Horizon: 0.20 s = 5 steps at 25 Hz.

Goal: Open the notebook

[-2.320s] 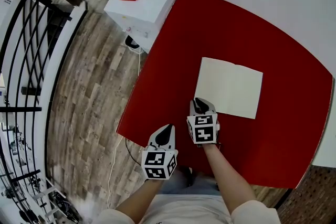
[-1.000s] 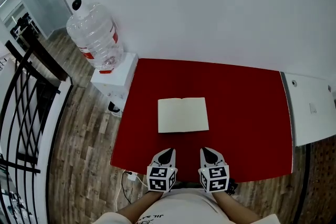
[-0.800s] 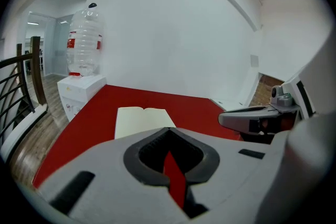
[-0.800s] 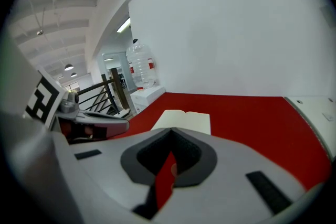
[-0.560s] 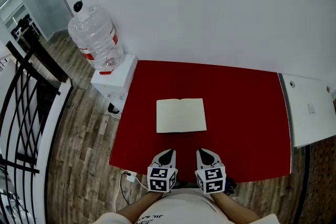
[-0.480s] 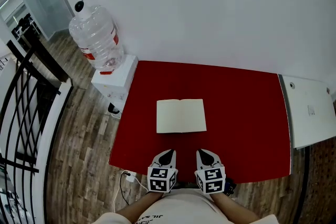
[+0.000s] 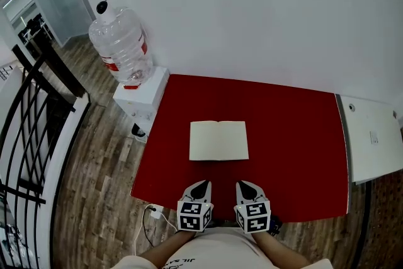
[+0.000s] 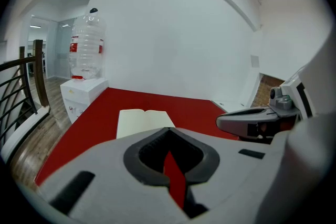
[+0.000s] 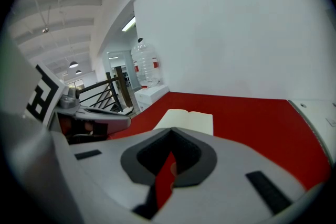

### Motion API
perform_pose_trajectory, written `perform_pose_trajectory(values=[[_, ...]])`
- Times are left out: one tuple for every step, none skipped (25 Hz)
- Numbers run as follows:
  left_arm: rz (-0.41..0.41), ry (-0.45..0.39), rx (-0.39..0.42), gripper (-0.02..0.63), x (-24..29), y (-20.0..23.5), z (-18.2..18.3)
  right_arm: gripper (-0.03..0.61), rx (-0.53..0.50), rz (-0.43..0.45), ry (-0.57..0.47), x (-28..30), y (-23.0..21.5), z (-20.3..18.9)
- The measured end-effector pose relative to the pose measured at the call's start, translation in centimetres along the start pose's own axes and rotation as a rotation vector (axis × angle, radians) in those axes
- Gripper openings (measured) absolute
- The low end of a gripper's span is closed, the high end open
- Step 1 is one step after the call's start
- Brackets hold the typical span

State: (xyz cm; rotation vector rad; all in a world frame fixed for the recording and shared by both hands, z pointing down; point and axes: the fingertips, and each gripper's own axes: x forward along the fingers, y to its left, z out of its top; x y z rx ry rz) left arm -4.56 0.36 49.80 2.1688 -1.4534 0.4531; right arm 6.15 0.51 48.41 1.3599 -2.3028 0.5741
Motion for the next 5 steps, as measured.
perform_pose_trajectory(values=[[0.002, -0.002, -0.001, 0.006, -0.04, 0.08, 0.03, 0.005, -0.001, 0.002, 0.0, 0.02, 0.05, 0.03], [0.004, -0.004, -0.003, 0.006, -0.06, 0.14, 0.03, 0.005, -0.002, 0.004, 0.002, 0.04, 0.11, 0.02], [0.005, -0.005, -0.004, 0.006, -0.08, 0.19, 0.0, 0.005, -0.003, 0.006, 0.004, 0.06, 0.16, -0.02], [0.006, -0.005, -0.005, 0.006, -0.11, 0.23, -0.06, 0.005, -0.004, 0.008, 0.006, 0.1, 0.22, -0.09], [0.007, -0.005, -0.006, 0.006, -0.15, 0.26, -0.12, 0.005, -0.005, 0.01, 0.008, 0.13, 0.28, -0.16]])
